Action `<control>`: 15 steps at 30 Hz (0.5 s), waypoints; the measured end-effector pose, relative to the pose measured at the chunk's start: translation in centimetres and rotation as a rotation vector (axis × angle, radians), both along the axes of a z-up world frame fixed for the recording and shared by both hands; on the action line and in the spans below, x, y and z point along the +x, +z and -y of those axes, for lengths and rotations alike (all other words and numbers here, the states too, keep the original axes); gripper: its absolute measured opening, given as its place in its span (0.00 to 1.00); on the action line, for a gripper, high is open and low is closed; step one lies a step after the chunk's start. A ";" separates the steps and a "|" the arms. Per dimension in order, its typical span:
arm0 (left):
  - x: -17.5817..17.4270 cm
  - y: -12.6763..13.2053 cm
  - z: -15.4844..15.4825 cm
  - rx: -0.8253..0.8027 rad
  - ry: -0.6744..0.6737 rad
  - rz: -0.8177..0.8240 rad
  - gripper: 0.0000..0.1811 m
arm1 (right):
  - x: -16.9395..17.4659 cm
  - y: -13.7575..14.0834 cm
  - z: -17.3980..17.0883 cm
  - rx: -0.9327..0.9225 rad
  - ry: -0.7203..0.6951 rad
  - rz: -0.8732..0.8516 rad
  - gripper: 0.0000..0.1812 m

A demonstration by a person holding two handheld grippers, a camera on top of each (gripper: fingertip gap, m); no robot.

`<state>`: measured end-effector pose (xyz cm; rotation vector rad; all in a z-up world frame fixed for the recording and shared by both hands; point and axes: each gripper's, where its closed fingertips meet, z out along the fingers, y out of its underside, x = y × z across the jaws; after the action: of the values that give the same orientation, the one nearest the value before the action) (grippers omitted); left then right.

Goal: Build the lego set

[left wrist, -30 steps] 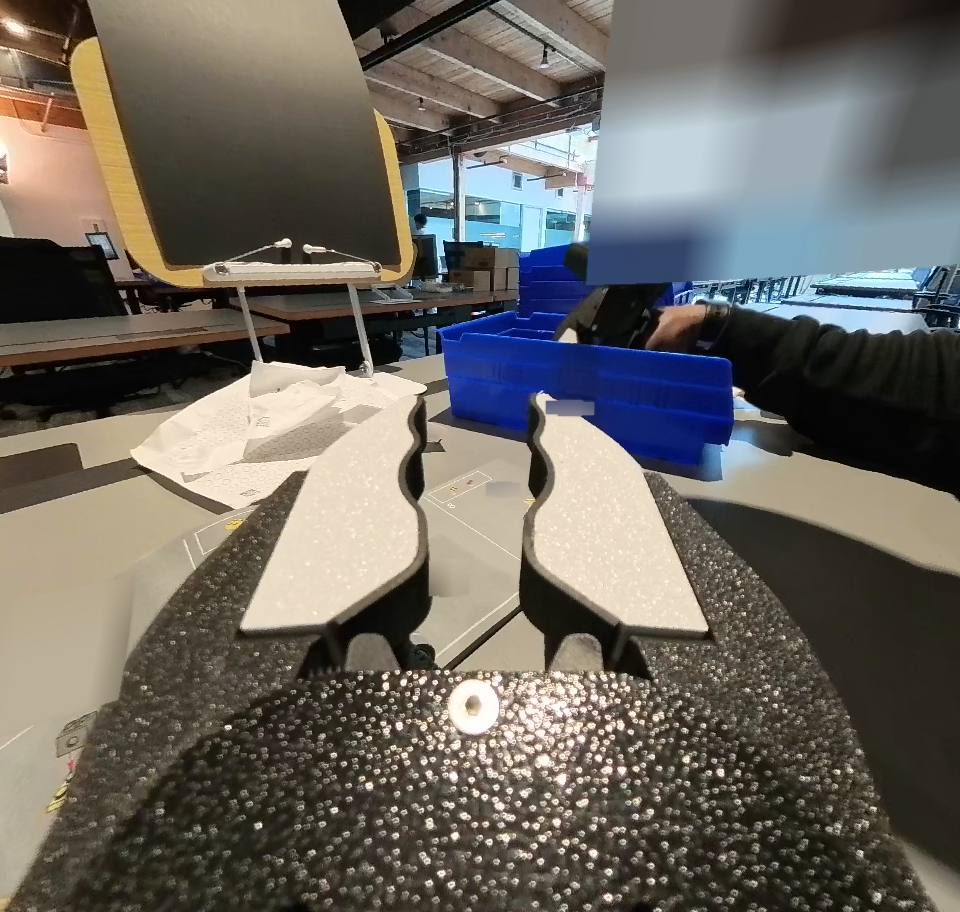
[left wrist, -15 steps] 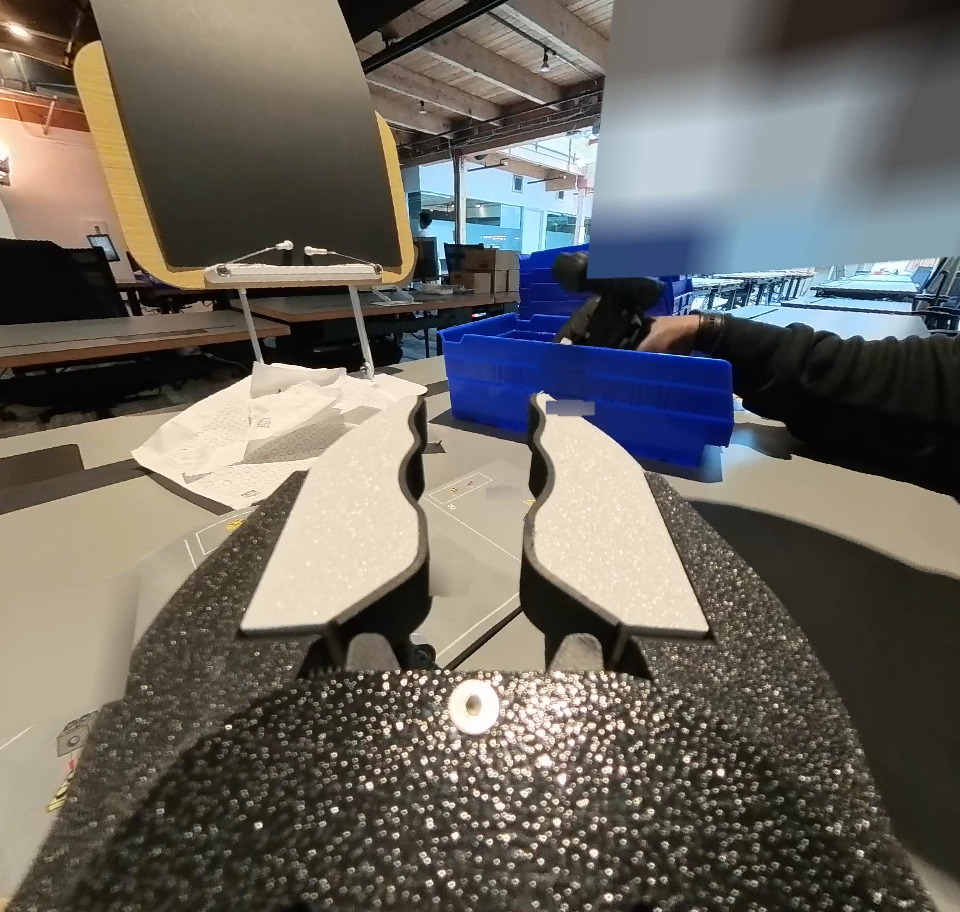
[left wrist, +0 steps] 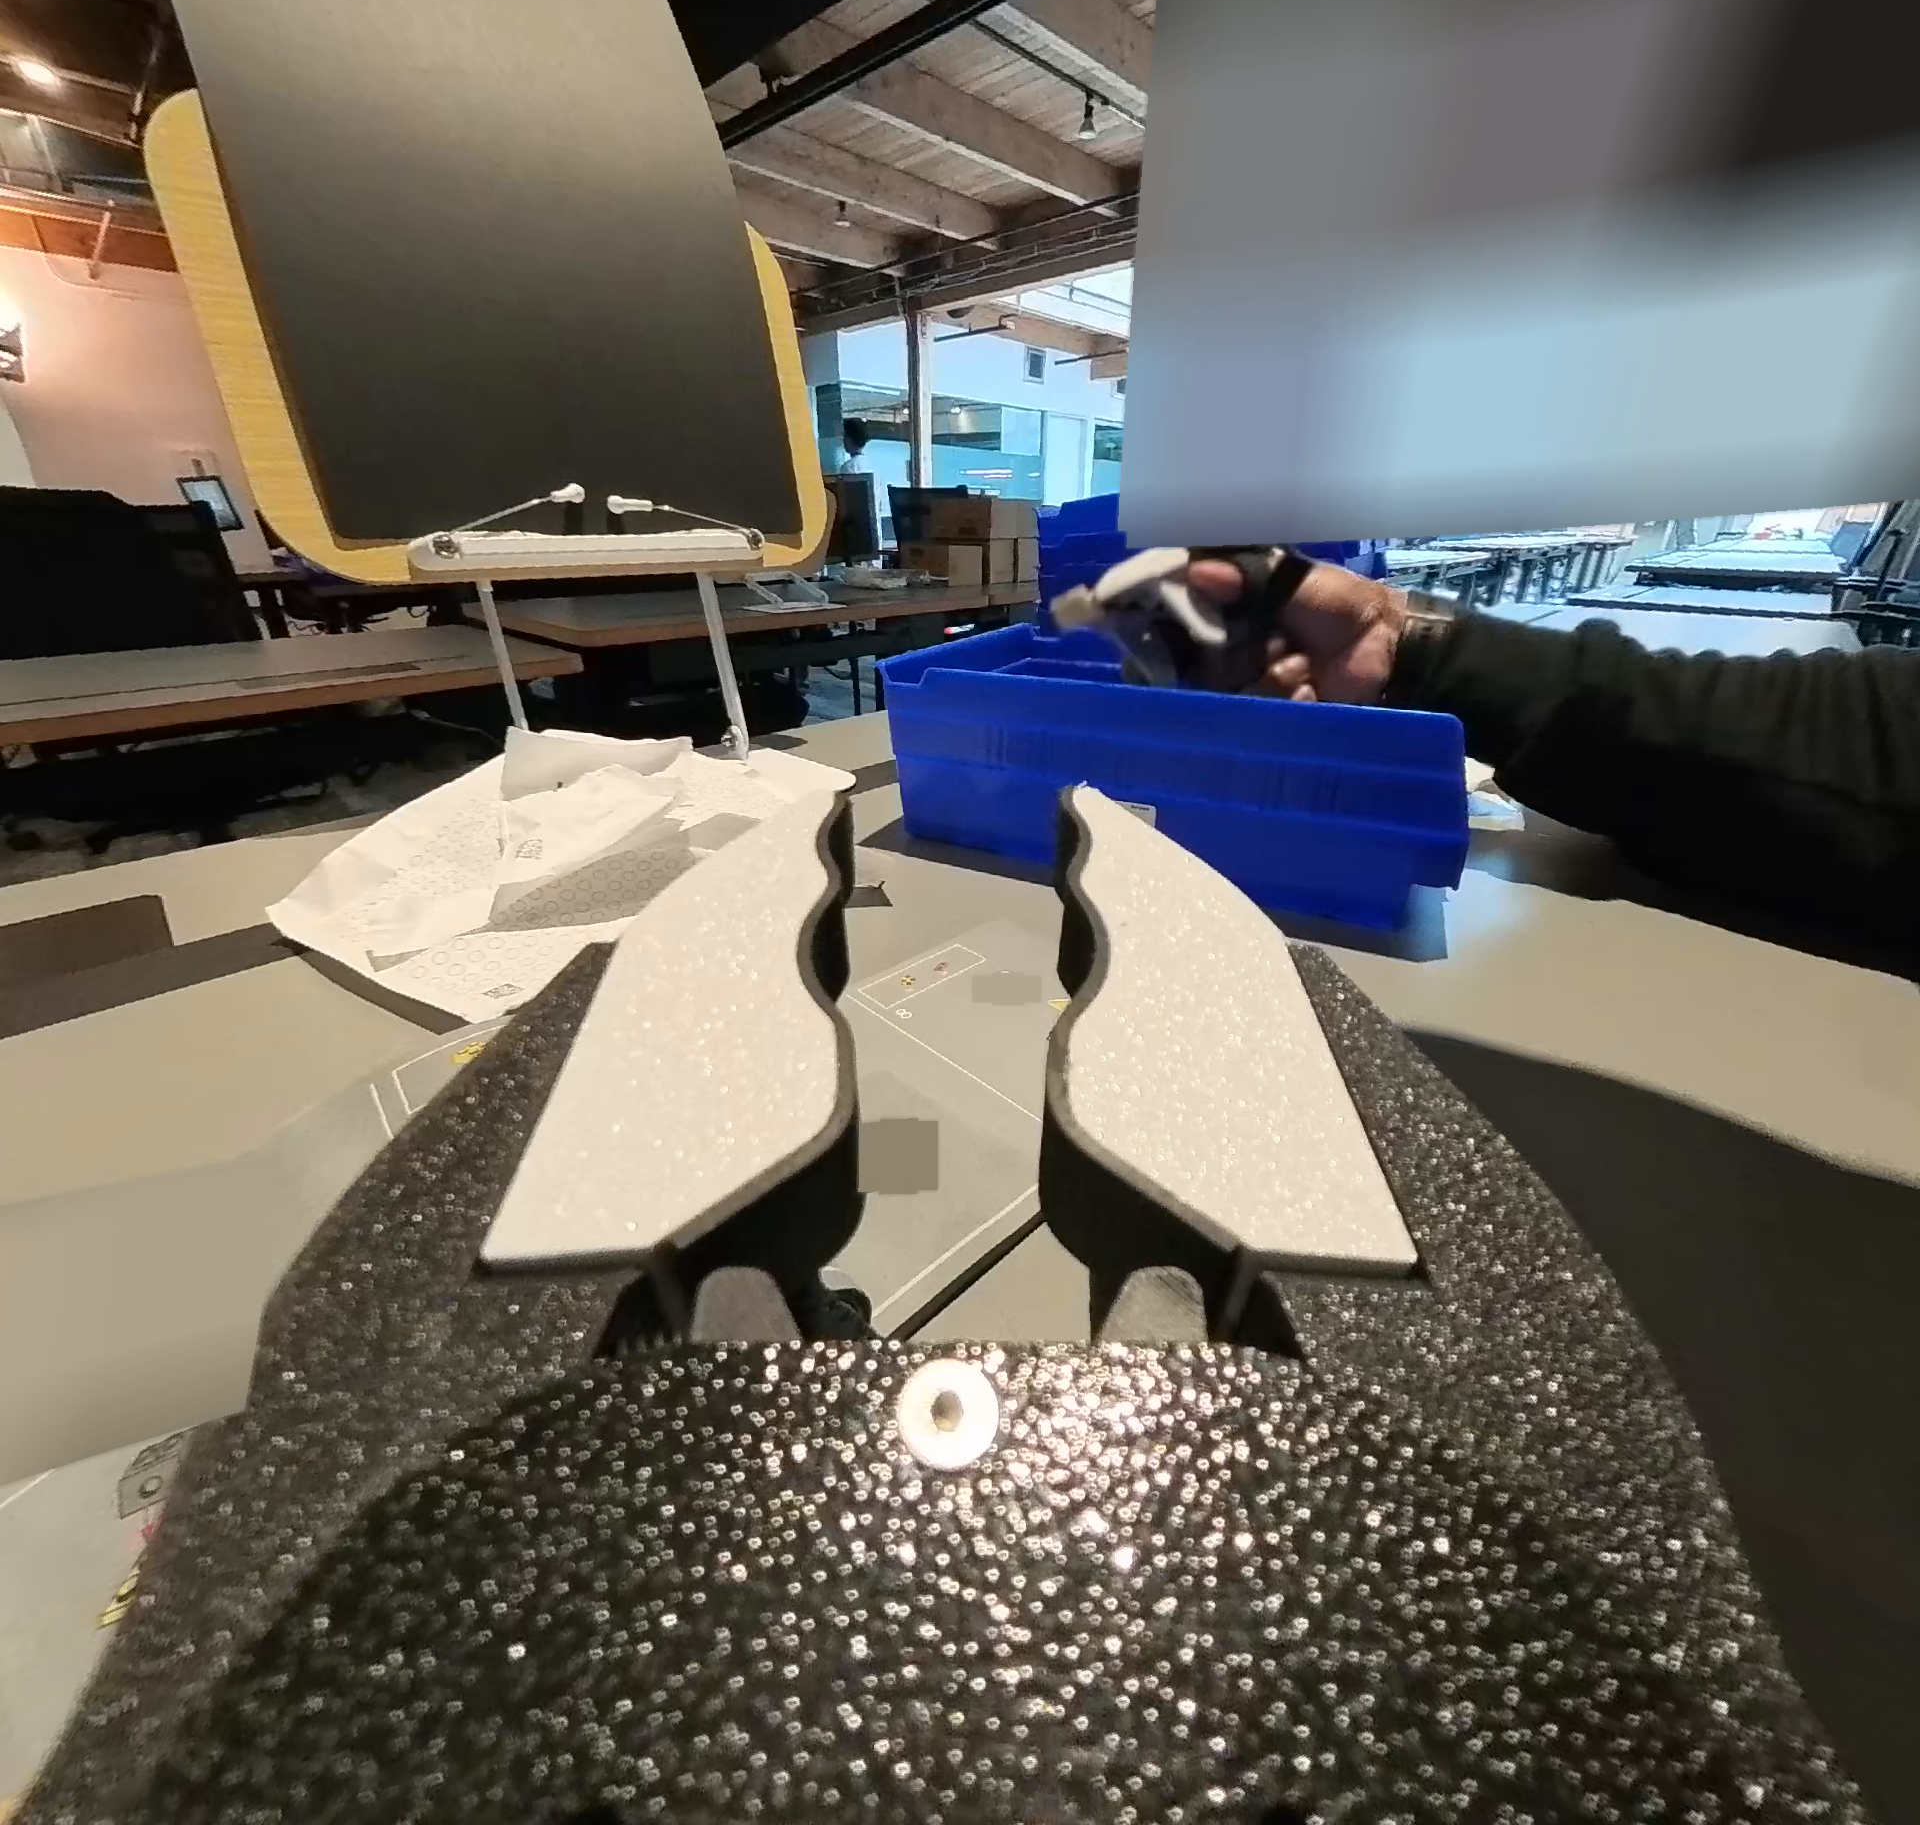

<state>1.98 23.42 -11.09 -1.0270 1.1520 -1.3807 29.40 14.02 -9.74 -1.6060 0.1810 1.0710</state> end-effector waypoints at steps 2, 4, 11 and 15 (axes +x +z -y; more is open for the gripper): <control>0.0 0.0 0.0 0.002 0.001 0.000 0.20 | 0.1 0.9 0.1 0.052 0.006 -0.059 0.02; 0.0 0.0 0.0 0.003 0.001 0.001 0.20 | -0.1 0.9 0.0 0.053 0.007 -0.060 0.02; 0.0 0.0 0.1 0.011 -0.001 0.001 0.20 | -0.2 1.1 -0.1 0.077 0.004 -0.074 0.02; 0.0 0.0 0.1 0.008 -0.002 0.000 0.20 | -0.2 1.9 0.1 0.122 0.010 -0.095 0.02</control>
<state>1.98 23.30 -11.11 -1.0204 1.1575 -1.3766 29.20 13.88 -7.80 -1.4499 0.1679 1.1458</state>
